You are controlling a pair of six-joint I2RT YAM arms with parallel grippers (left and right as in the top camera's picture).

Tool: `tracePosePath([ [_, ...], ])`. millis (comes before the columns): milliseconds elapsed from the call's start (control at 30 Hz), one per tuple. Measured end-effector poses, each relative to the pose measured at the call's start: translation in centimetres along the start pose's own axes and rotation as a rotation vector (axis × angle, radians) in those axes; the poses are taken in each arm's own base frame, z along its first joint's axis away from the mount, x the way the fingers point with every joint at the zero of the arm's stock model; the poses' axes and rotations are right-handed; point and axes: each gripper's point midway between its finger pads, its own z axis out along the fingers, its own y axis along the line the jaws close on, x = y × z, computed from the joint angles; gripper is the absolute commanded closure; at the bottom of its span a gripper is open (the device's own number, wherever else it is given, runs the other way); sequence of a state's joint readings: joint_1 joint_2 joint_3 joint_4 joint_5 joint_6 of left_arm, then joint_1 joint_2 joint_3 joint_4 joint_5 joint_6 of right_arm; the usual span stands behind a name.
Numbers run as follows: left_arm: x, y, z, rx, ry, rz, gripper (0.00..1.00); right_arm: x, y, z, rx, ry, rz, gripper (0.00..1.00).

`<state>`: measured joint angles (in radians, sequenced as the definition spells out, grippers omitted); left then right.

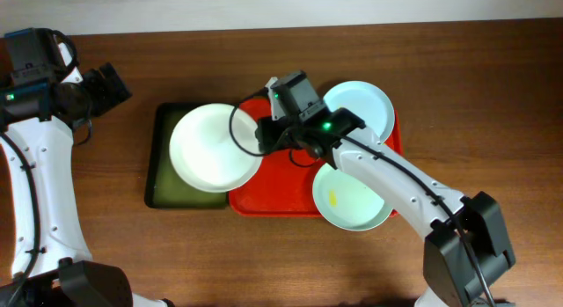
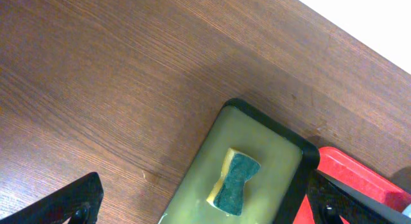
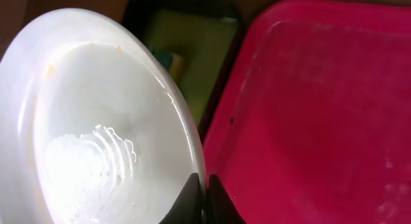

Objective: Clean dirty plates on tray and stack at the side
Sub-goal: 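Lift the white plate with the right gripper and place it right of the tray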

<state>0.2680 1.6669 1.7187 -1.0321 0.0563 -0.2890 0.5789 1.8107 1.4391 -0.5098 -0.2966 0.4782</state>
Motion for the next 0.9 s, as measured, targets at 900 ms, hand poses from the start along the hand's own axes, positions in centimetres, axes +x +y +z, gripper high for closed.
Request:
tracePosePath([
  [900, 0.0, 0.0, 0.0, 0.000, 0.000, 0.000, 0.01, 9.8, -43.3, -20.4, 0.651, -0.160, 0.943, 0.96],
])
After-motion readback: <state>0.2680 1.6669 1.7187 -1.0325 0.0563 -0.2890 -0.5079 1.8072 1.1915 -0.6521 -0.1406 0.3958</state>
